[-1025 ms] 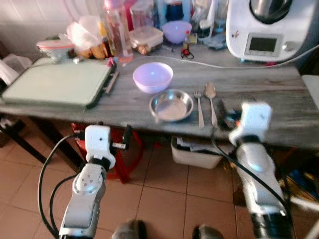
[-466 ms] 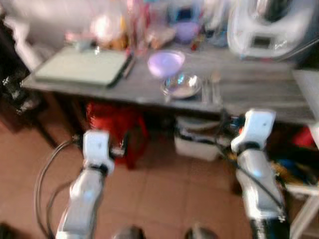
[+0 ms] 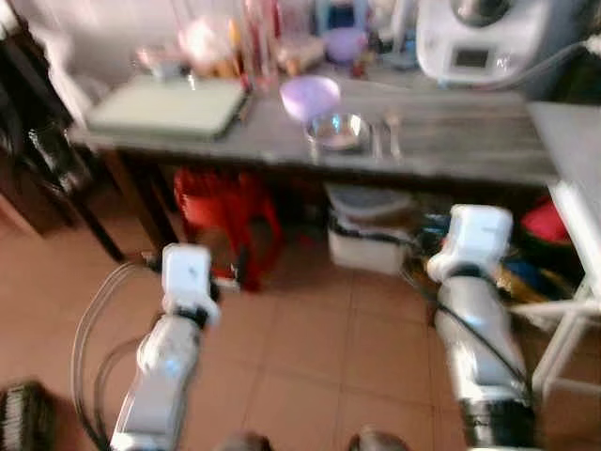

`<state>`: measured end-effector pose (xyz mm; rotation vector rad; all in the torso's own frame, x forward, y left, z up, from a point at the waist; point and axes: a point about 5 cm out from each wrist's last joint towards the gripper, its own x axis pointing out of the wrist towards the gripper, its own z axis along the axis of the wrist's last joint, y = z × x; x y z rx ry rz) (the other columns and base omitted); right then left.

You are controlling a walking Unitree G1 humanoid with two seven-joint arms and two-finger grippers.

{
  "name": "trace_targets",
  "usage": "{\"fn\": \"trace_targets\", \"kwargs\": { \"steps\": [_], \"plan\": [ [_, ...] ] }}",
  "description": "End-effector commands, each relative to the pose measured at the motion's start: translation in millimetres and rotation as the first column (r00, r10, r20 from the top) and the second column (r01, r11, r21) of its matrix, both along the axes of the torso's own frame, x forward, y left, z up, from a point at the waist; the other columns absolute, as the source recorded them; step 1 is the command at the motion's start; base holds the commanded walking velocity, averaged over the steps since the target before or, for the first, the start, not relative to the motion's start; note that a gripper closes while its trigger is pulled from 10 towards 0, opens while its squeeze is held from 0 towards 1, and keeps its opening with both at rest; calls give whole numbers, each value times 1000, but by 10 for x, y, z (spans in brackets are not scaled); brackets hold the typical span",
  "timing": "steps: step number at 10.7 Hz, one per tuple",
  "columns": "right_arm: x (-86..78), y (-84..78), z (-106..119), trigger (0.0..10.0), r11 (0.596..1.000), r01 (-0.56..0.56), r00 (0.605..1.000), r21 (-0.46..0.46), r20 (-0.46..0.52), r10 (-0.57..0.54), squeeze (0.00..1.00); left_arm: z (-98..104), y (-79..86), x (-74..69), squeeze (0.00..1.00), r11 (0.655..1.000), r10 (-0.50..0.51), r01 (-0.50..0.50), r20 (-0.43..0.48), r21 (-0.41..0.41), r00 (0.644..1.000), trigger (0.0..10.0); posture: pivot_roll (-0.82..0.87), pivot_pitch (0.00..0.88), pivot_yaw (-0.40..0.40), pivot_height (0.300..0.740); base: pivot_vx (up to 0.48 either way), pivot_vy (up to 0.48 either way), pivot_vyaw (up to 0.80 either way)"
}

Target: Setting the table

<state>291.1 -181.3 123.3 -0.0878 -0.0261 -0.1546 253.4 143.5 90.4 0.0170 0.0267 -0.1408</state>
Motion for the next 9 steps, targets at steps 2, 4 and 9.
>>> {"fn": "trace_targets", "kwargs": {
  "steps": [2, 4, 9],
  "plan": [
    [16, -10, 74, 10000, 1000, -20, 999, 12, 34, 19, 0, 13, 10, 10, 0, 1000, -11, 12, 10, -9, 1000, 10000, -34, 0, 79, 740, 0, 0, 0],
    [18, 7, 76, 10000, 999, -26, 999, 31, 26, 26, 0, 30, -1, -9, 0, 999, -38, 39, 16, -7, 999, 10000, -32, 0, 76, 740, 0, 0, -400],
    [-109, -21, 1, 10000, 997, -38, 999, -64, -11, 38, 0, -6, 9, -161, 0, 997, -23, 21, -16, -75, 1000, 10000, -18, 0, 62, 740, 0, -478, -283]
  ]
}}
